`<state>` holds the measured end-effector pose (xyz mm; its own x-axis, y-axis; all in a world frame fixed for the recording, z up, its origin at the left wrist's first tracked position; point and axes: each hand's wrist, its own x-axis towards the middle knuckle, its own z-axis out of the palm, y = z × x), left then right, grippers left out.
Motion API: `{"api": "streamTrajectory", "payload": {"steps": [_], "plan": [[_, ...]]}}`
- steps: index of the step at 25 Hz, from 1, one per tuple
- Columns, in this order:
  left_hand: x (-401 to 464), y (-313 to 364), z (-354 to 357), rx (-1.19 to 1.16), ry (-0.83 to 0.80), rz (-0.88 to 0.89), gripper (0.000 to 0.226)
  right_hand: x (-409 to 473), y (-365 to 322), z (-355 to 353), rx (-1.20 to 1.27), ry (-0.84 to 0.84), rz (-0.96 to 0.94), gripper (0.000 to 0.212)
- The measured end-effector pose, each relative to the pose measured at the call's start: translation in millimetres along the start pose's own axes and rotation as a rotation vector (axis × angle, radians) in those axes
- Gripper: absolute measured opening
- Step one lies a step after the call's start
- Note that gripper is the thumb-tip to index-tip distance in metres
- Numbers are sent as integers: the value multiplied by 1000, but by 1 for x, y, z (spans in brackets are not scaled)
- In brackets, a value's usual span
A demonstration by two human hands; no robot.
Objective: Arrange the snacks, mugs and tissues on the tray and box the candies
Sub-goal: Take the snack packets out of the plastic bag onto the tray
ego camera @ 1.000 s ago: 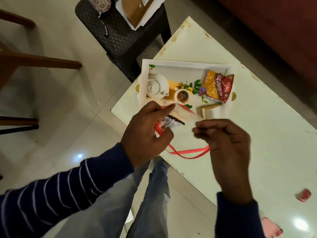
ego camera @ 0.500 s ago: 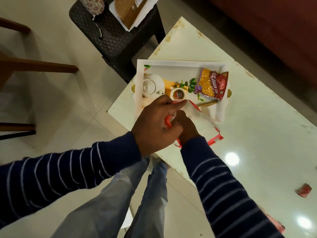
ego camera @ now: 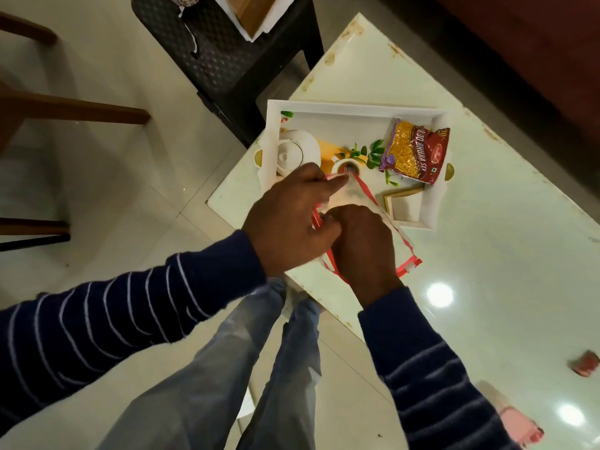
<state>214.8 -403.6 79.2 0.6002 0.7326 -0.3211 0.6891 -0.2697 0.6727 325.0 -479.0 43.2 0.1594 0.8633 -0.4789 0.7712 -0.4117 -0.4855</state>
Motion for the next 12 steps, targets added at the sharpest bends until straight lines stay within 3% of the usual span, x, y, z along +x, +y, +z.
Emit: {"api": "streamTrajectory", "payload": {"steps": [2, 5, 8, 12], "plan": [[16, -6, -12, 73, -19, 2, 58, -16, 4, -24, 55, 213, 67, 27], [37, -6, -26, 111, -10, 18, 51, -30, 17, -62, 516, 453, 110, 25], [53, 4, -39, 122, 34, 21, 45, -29, 42, -84, 1026, 540, 298, 25], [70, 21, -61, 228, 3, 113, 43, -18, 72, -92, 1312, 555, 407, 19]]}}
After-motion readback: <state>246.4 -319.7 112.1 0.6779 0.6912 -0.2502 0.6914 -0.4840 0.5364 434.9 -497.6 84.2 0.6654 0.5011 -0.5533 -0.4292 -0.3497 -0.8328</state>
